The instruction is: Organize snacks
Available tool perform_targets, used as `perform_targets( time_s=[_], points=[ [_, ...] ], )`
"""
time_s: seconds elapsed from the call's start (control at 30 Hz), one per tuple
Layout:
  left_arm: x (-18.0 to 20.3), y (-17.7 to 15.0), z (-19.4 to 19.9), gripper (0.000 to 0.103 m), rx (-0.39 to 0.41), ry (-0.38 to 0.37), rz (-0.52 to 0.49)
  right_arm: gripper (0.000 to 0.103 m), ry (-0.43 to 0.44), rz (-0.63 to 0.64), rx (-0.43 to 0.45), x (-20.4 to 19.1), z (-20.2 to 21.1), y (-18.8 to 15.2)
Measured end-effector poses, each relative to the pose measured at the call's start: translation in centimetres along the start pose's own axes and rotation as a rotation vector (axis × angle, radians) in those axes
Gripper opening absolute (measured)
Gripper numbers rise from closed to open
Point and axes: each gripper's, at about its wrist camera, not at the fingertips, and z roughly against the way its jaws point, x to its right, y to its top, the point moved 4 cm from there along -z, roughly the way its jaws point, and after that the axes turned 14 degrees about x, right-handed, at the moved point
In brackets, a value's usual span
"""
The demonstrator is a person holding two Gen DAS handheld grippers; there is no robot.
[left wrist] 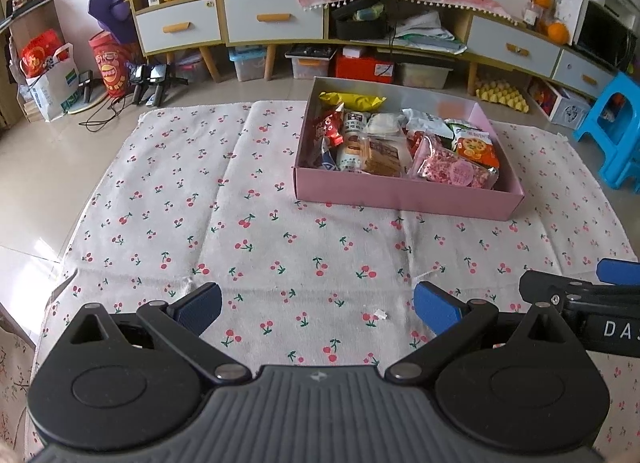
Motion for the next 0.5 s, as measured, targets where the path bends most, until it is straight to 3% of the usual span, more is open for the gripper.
perform_targets(
  time_s=[0.5],
  points=[
    [0.07, 0.03, 0.00, 0.102, 0.002, 0.003, -0.003, 0.097, -0.001, 0.000, -0.005, 0.04, -0.15, -0.12]
  ],
)
